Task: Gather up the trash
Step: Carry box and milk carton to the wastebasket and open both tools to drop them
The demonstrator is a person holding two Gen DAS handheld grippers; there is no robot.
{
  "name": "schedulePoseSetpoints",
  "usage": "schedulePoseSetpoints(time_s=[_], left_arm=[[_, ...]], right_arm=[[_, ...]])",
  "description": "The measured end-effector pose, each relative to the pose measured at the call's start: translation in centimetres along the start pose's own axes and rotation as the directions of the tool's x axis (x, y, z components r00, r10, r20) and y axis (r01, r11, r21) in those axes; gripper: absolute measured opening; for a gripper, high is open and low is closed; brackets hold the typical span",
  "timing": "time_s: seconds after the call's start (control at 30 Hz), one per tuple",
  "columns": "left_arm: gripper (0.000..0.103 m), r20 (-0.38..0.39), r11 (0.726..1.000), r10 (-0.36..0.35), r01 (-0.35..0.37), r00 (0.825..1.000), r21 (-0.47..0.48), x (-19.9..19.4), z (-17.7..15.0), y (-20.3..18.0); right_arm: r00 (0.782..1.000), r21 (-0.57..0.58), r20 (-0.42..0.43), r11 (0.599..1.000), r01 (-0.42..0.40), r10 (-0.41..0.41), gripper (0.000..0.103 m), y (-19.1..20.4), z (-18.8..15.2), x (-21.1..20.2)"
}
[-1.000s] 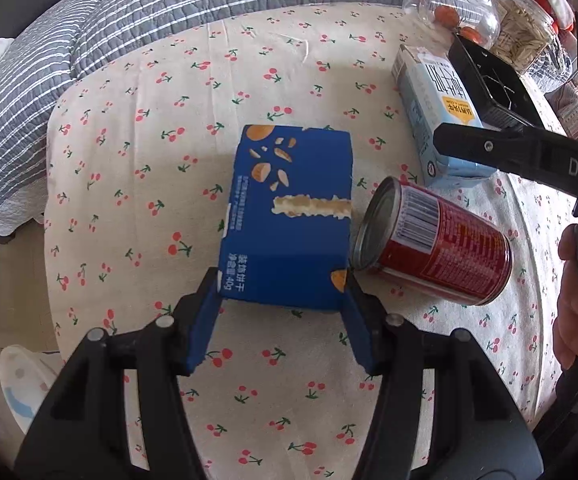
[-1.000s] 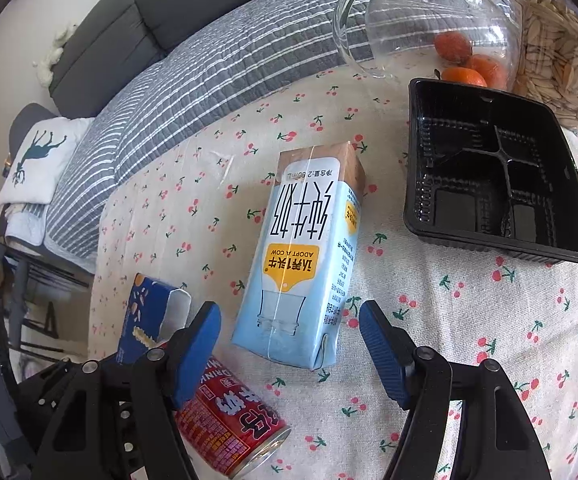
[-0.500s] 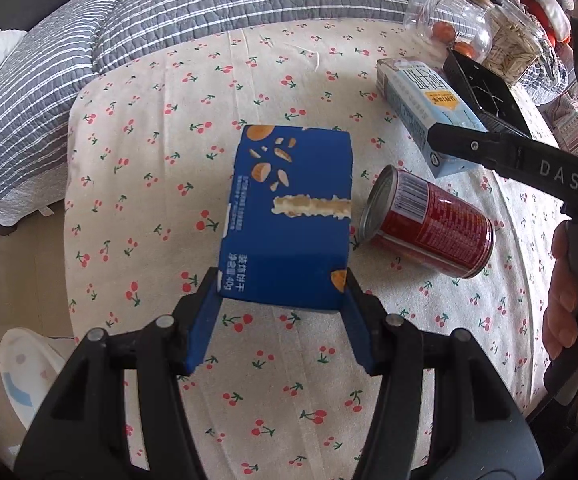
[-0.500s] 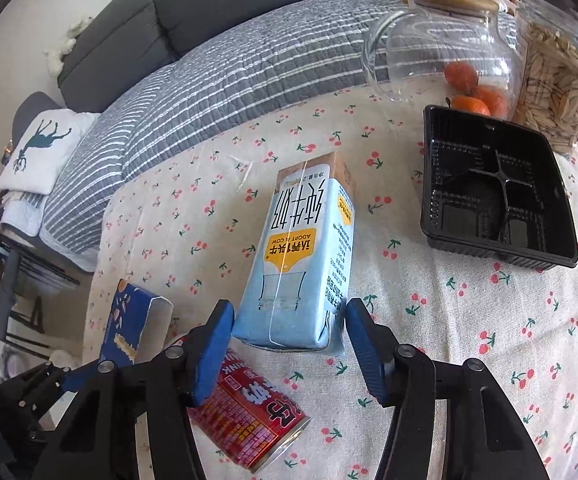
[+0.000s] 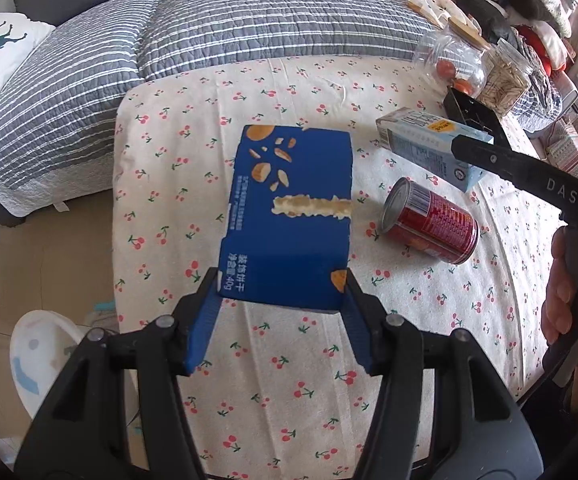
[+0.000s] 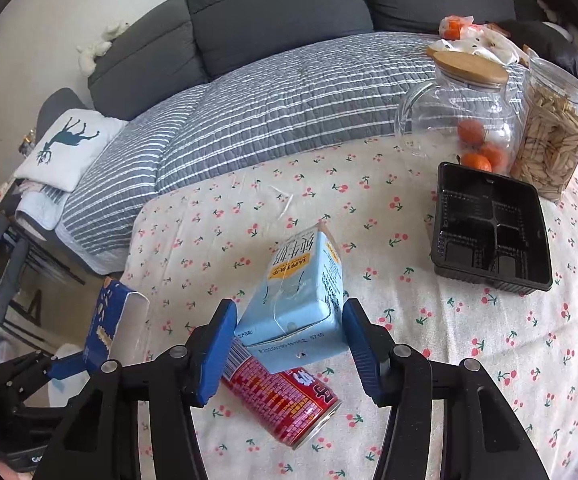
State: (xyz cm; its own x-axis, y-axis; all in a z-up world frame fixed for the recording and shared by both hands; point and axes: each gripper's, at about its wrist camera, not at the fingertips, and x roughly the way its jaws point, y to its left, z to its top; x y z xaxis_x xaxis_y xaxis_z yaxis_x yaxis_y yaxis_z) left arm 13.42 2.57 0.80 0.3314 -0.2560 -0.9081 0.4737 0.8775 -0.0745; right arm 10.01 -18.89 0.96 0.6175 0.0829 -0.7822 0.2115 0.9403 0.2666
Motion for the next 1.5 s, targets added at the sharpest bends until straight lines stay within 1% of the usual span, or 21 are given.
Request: schedulePoseSetpoints(time_s=[0.2, 0.4, 0.53, 0.63, 0.8, 0.93, 1.1, 1.17, 1.3, 1.4, 1.5], left_arm=[[0.059, 0.033, 0.998, -0.017, 0.018, 0.999, -0.052, -2.1, -1.4, 2.9], [0.059, 0.058, 0.992, -0.023, 0.029, 0.998, -0.120, -3.8, -2.8, 6.4], [0.059, 0.054, 0.988, -0.025, 0.033, 0.998, -0.150, -4.3, -3.9, 8.2], [0.059, 0.064, 0.984, -0.031, 0.042, 0.997, -0.174, -4.9, -4.5, 9.3], [0.059, 0.064, 0.970, -0.042, 0.056, 0.997, -0.238, -5.5, -5.3, 11.7], [0.059, 0.065, 0.952, -0.056, 0.073, 0.996, -0.299, -6.1, -6.5, 13.8], [0.059, 0.026, 0.925, -0.047, 0.053, 0.999, -0.376, -6.1, -8.8, 17.2], [0.059, 0.007, 0.910, -0.038, 0.038, 0.999, -0.414, -5.9, -10.0, 18.7], [0.059, -0.061, 0.879, -0.028, -0.005, 0.998, -0.477, -4.6, -12.1, 21.1], [0.059, -0.103, 0.858, -0.032, -0.025, 0.994, -0.513, -3.7, -13.1, 22.2], [0.059, -0.147, 0.828, -0.043, -0.047, 0.988, -0.559, -3.0, -13.9, 23.3]], right_arm=[[1.000, 0.016, -0.003, 1.000, -0.018, 0.018, 0.055, 0.4, -0.8, -0.2], [0.999, -0.001, 0.017, 0.999, -0.046, 0.046, 0.055, 2.1, -1.6, -1.6], [0.999, -0.022, 0.032, 0.999, -0.023, 0.024, 0.055, 3.1, -2.1, -1.9], [0.998, -0.016, 0.040, 0.999, -0.046, 0.046, 0.055, 3.5, -2.3, -2.5], [0.993, -0.051, 0.078, 0.995, -0.082, 0.086, 0.055, 5.8, -2.6, -4.2], [0.991, -0.070, 0.060, 0.990, -0.119, 0.124, 0.055, 8.0, -3.6, -4.3], [0.986, -0.115, 0.021, 0.980, -0.164, 0.168, 0.055, 11.3, -4.9, -4.1], [0.979, -0.129, 0.004, 0.971, -0.202, 0.205, 0.055, 13.0, -5.4, -4.1], [0.965, -0.183, -0.041, 0.948, -0.262, 0.259, 0.055, 17.6, -6.5, -3.5], [0.948, -0.206, -0.092, 0.926, -0.317, 0.304, 0.055, 21.4, -7.9, -2.4], [0.933, -0.233, -0.136, 0.905, -0.356, 0.332, 0.055, 24.8, -9.6, -1.1]])
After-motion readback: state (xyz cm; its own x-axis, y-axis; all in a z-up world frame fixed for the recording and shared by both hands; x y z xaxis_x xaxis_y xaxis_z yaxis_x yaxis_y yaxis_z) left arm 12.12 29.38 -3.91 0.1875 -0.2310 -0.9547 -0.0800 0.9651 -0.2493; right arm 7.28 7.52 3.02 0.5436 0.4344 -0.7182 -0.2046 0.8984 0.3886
